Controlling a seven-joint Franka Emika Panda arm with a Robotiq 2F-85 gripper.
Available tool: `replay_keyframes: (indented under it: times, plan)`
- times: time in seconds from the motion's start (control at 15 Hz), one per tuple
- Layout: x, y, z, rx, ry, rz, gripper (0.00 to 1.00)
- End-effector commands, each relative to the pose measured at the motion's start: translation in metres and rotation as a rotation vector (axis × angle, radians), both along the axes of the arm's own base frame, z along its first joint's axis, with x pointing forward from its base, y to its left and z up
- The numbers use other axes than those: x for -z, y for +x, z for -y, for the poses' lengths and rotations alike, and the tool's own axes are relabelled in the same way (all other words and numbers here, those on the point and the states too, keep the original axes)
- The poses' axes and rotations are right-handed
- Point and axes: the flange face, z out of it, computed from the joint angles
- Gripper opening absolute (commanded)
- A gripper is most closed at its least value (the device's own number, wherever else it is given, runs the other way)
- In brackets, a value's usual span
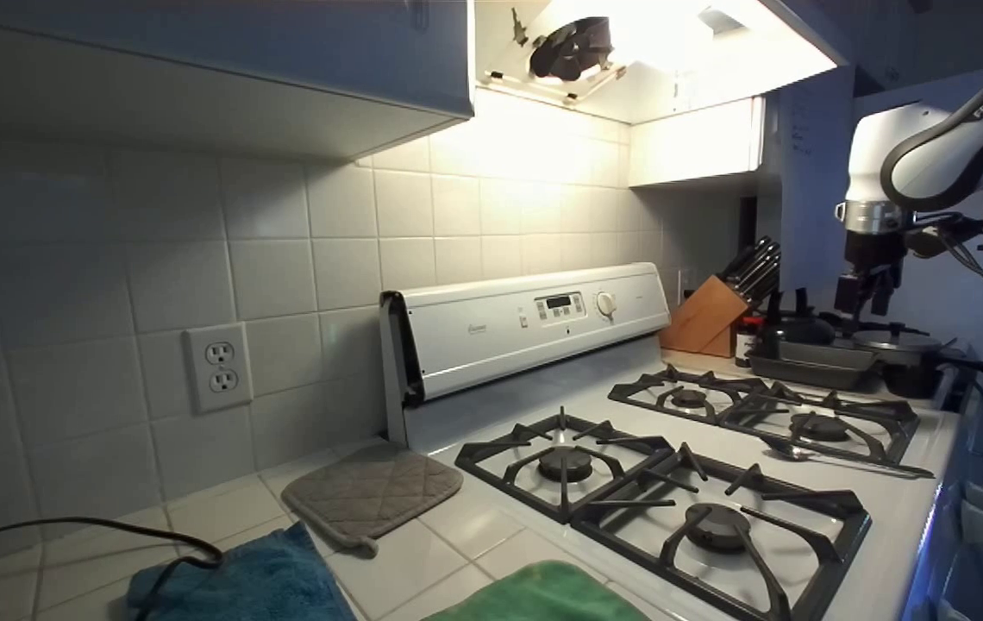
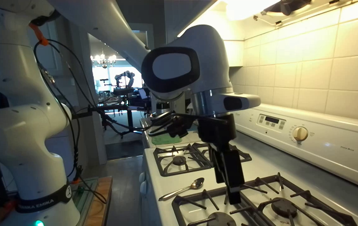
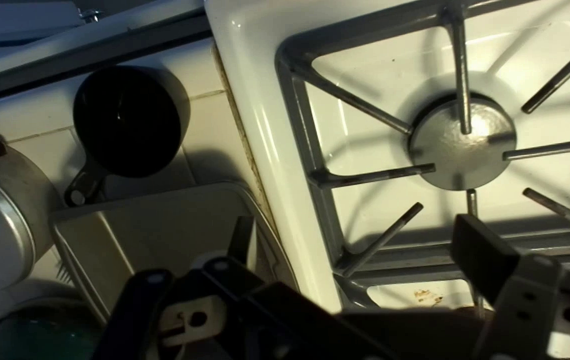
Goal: Put the baking tray on the stove, then place the spoon in it
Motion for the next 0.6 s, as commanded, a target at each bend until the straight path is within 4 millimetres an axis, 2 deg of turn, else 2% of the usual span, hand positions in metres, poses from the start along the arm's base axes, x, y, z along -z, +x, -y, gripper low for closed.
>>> replay_keyframes:
  times: [0.0, 0.27, 0.53]
  plan:
    - [0.01, 0.015, 0.027, 0.037, -0.025, -0.008, 1.0]
    - [0.023, 0.025, 0.051, 0.076, -0.033, -0.028, 1.0]
    - [0.027, 0.034, 0.072, 0.102, -0.038, -0.037, 1.0]
